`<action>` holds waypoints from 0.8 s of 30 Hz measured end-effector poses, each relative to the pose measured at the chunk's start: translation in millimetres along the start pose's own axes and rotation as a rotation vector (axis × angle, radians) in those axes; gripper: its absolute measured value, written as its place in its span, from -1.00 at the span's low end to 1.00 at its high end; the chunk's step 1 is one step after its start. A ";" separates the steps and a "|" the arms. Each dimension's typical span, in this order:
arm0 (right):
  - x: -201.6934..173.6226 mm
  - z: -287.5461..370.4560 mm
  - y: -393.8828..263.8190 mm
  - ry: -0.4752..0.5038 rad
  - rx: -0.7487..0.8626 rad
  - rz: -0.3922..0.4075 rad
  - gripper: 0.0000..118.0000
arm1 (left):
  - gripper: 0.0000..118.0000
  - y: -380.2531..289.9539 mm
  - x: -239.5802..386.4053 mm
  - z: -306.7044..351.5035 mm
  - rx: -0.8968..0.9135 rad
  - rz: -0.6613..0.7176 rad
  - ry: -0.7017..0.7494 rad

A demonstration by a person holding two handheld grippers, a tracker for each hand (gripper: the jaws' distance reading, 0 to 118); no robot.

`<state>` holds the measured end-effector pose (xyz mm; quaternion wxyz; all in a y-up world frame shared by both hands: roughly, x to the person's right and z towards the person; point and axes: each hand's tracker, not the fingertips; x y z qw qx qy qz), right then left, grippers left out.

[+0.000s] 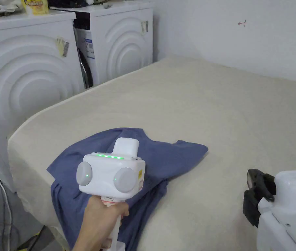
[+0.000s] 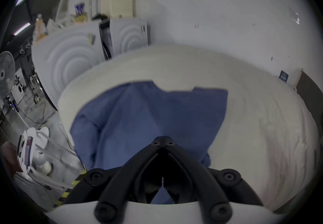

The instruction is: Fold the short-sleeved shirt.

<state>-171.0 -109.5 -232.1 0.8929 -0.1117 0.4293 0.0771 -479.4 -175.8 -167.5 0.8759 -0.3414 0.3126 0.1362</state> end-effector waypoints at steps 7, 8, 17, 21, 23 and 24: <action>2.3 -4.6 -5.9 -0.010 -0.037 -0.001 -1.00 | 0.00 -4.9 -1.4 -19.5 -0.085 0.022 -0.067; 2.9 -5.4 -6.6 -0.010 -0.042 -0.005 -1.00 | 0.58 -4.2 0.5 -15.7 -0.079 0.000 -0.046; 4.3 -8.8 -9.6 -0.010 -0.089 0.015 -1.00 | 0.93 6.4 10.2 -22.5 -0.067 0.034 -0.083; 7.8 -15.0 -14.4 -0.005 -0.121 -0.006 -1.00 | 0.85 -3.1 24.2 -62.4 -0.214 -0.069 -0.016; 9.5 -15.6 -17.4 -0.001 -0.133 -0.013 -1.00 | 0.83 -9.4 25.3 -61.3 -0.114 -0.037 0.003; 10.4 -16.7 -18.5 -0.004 -0.143 -0.014 -1.00 | 0.77 -7.1 27.6 -58.0 -0.149 -0.019 -0.002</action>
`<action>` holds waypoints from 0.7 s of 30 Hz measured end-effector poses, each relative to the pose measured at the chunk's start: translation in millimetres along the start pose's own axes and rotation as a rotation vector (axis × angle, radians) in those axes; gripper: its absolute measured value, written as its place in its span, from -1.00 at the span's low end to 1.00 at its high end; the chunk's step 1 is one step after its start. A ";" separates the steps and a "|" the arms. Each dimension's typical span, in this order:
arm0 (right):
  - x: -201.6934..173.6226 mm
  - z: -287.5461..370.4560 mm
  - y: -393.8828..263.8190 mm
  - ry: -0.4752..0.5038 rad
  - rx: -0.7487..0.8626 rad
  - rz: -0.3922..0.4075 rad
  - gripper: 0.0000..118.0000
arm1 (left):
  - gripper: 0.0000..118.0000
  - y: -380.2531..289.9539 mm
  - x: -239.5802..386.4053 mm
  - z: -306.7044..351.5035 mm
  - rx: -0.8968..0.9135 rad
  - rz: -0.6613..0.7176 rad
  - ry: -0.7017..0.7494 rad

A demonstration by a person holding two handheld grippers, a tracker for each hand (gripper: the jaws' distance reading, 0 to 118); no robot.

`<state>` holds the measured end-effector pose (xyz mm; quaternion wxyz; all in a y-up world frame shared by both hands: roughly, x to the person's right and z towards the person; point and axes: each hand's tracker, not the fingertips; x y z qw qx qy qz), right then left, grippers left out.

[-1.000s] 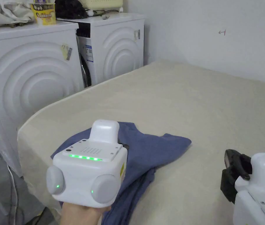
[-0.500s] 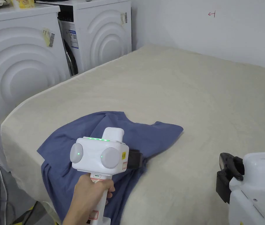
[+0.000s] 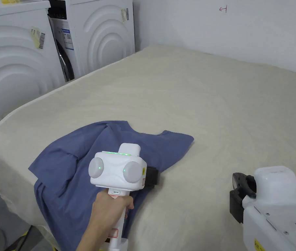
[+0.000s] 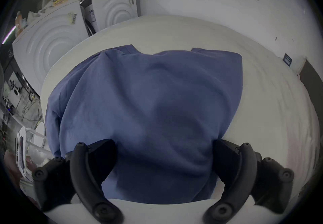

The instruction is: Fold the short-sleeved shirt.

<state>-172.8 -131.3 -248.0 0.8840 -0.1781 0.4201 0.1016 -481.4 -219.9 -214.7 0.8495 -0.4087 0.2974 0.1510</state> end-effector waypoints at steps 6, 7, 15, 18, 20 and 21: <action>8.3 -0.1 -3.1 -0.005 -0.023 -0.032 -1.00 | -0.70 14.1 -2.8 19.5 0.029 0.044 0.061; 9.5 0.3 -3.2 -0.004 -0.024 -0.038 -1.00 | -0.70 15.7 -3.9 20.6 0.023 0.055 0.087; 27.2 9.7 -3.5 -0.048 -0.039 -0.065 -1.00 | -0.76 18.7 -26.0 22.5 -0.009 0.136 -0.007; 35.3 18.2 -1.9 -0.061 -0.022 -0.086 -1.00 | -0.76 20.5 -29.0 32.9 0.013 0.152 -0.013; 39.5 24.0 0.1 -0.072 -0.013 -0.085 -1.00 | -0.76 23.2 -28.9 55.0 0.021 0.165 -0.029; 41.4 27.1 1.5 -0.095 -0.011 -0.082 -1.00 | -0.76 28.1 -30.9 68.4 0.041 0.172 -0.038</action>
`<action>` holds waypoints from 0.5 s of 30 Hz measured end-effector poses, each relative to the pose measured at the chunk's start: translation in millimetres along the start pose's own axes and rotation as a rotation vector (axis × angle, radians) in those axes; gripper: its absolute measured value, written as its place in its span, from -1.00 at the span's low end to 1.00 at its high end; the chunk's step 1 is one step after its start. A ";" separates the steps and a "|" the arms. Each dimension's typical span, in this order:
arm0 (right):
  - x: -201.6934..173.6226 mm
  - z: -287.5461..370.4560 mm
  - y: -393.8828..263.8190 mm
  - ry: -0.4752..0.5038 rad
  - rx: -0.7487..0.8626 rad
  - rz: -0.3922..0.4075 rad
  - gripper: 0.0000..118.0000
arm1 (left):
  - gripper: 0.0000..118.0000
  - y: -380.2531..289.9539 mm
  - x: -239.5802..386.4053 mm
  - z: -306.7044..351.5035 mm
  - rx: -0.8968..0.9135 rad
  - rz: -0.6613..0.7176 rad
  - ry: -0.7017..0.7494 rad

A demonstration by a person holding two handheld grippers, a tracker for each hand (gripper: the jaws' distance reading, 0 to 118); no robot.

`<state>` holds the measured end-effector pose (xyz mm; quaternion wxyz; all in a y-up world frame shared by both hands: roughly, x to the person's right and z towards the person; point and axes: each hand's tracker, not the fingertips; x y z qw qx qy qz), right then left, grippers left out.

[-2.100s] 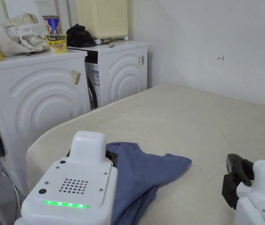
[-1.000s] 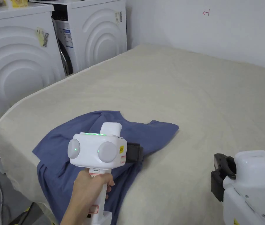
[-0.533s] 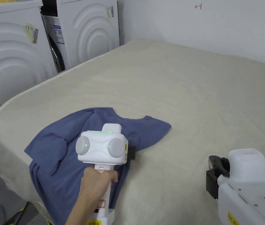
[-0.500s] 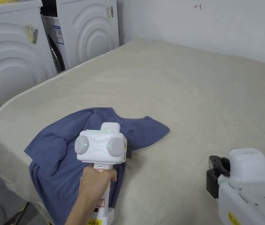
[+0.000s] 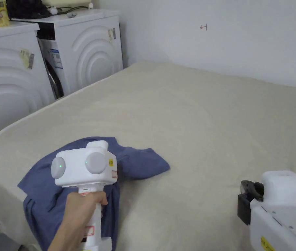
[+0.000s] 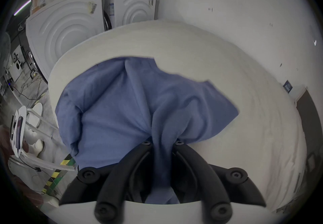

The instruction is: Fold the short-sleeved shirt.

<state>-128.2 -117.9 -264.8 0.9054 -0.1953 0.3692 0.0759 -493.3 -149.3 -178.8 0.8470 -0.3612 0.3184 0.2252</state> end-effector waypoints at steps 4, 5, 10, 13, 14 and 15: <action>14.9 14.1 3.1 -0.040 0.029 -0.039 -1.00 | -0.76 27.7 1.8 60.0 0.102 -0.016 -0.063; 20.2 17.6 3.7 -0.043 0.036 -0.058 -1.00 | -0.76 36.4 3.2 77.5 0.153 0.014 -0.098; 44.2 39.5 10.3 -0.153 0.089 -0.104 -1.00 | -0.76 79.4 50.1 154.8 0.298 -0.117 -0.193; 66.5 60.9 13.3 -0.182 0.119 -0.156 -1.00 | -0.76 95.0 97.4 189.3 0.345 -0.202 -0.315; 74.3 69.3 14.1 -0.202 0.134 -0.178 -1.00 | -0.76 96.5 116.3 198.9 0.351 -0.212 -0.380; 81.4 77.7 14.5 -0.219 0.148 -0.188 -1.00 | -0.76 90.1 140.9 210.6 0.349 -0.249 -0.423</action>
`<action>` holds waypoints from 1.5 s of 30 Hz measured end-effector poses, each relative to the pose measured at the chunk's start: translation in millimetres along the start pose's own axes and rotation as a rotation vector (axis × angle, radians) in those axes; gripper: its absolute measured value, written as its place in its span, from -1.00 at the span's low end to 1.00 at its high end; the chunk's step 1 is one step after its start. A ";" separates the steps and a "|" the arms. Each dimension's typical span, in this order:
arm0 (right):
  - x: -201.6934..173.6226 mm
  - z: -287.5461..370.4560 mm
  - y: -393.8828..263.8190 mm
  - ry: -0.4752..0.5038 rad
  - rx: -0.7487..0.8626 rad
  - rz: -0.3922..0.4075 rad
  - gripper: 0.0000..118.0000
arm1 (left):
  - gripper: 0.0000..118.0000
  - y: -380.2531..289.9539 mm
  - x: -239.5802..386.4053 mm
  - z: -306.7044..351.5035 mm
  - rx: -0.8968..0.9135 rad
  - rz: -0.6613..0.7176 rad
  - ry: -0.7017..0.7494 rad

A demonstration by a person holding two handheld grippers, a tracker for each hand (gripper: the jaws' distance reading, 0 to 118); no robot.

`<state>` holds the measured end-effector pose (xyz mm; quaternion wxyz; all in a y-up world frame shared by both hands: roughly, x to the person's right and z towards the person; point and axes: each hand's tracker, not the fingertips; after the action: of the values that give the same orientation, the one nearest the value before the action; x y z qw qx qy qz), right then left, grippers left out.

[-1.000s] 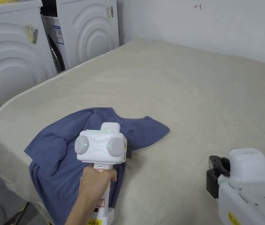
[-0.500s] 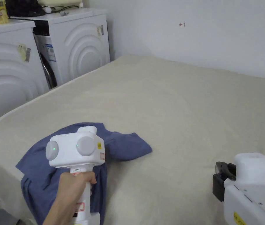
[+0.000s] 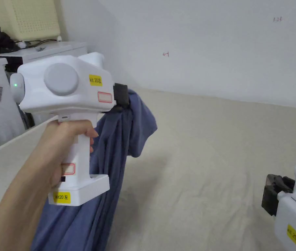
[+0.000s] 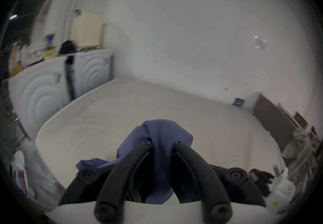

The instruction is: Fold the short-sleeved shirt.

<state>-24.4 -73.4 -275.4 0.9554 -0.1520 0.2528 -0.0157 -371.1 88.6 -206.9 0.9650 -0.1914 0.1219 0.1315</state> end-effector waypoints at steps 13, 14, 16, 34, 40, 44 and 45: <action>134.1 93.1 15.1 -0.365 0.111 -0.082 -1.00 | -0.76 -42.3 245.8 -80.3 -0.145 -0.188 -0.544; 143.6 95.7 10.2 -0.382 0.098 -0.093 -1.00 | -0.76 -63.7 259.6 -97.7 -0.194 -0.167 -0.549; 158.6 97.5 -0.5 -0.416 0.055 -0.124 -1.00 | -0.77 -112.7 280.9 -131.0 -0.311 -0.191 -0.526; 173.9 76.3 -24.5 -0.375 -0.064 -0.156 -1.00 | 0.31 -211.9 276.1 -198.3 -0.577 -0.181 -0.482; 147.1 72.6 -14.6 -0.327 -0.060 -0.090 -1.00 | 1.00 -171.0 216.8 -162.8 -0.500 -0.157 -0.465; 129.3 67.8 -10.0 -0.255 -0.052 -0.087 -1.00 | -0.02 -153.6 149.6 -133.1 -0.417 -0.130 -0.310; 123.8 65.5 -9.5 -0.242 -0.052 -0.075 -1.00 | -0.58 -152.8 133.5 -130.4 -0.417 -0.116 -0.231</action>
<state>115.9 -77.2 -277.7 0.9734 -0.1870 0.1300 -0.0264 -224.3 -72.4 -310.5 0.9180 -0.3770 -0.0300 0.1192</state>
